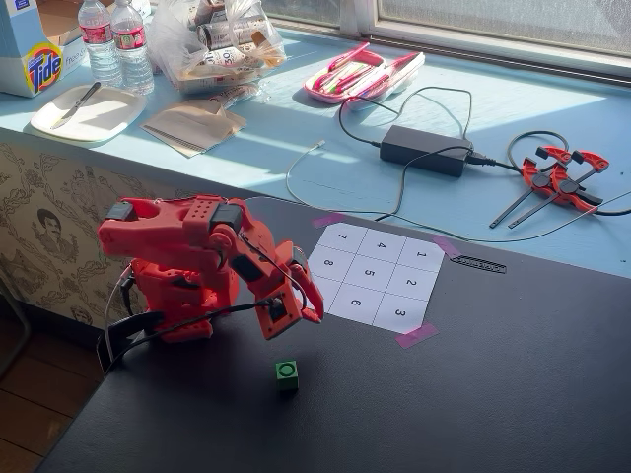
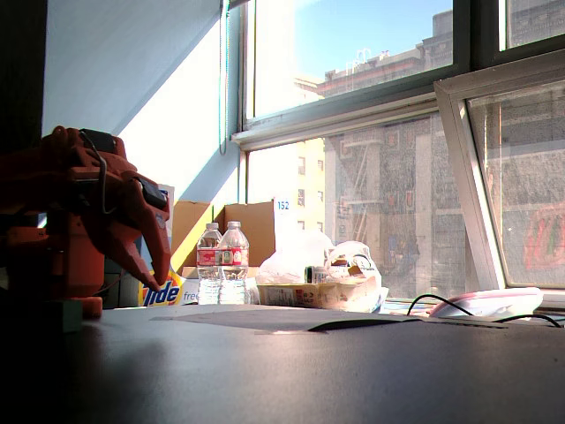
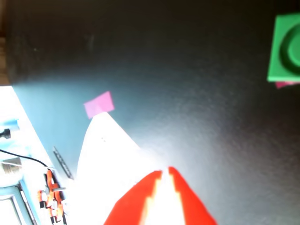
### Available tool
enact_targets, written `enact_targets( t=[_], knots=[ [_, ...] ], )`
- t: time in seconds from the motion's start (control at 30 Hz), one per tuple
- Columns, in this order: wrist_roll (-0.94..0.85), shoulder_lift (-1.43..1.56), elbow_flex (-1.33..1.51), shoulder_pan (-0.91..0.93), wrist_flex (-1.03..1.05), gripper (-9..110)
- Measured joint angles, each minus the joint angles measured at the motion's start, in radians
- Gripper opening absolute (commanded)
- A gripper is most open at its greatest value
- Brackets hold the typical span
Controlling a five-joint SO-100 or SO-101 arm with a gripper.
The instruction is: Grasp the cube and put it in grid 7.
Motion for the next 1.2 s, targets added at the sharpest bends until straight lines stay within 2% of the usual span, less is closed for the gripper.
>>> enact_targets(
  t=[0.13,0.23,0.37,0.5,0.63,0.8,1.2],
  knots=[
    [-0.044,-0.137,-0.232,0.075,0.054,4],
    [-0.089,-0.25,-0.414,0.152,0.129,13],
    [-0.261,-0.439,-0.647,0.278,0.301,21],
    [-0.454,-0.592,-0.746,0.382,0.39,24],
    [-0.632,-0.715,-0.762,0.505,0.407,25],
    [-0.749,-0.851,-0.716,0.589,0.336,26],
    [-0.765,-0.873,-0.356,0.595,-0.021,28]
  ],
)
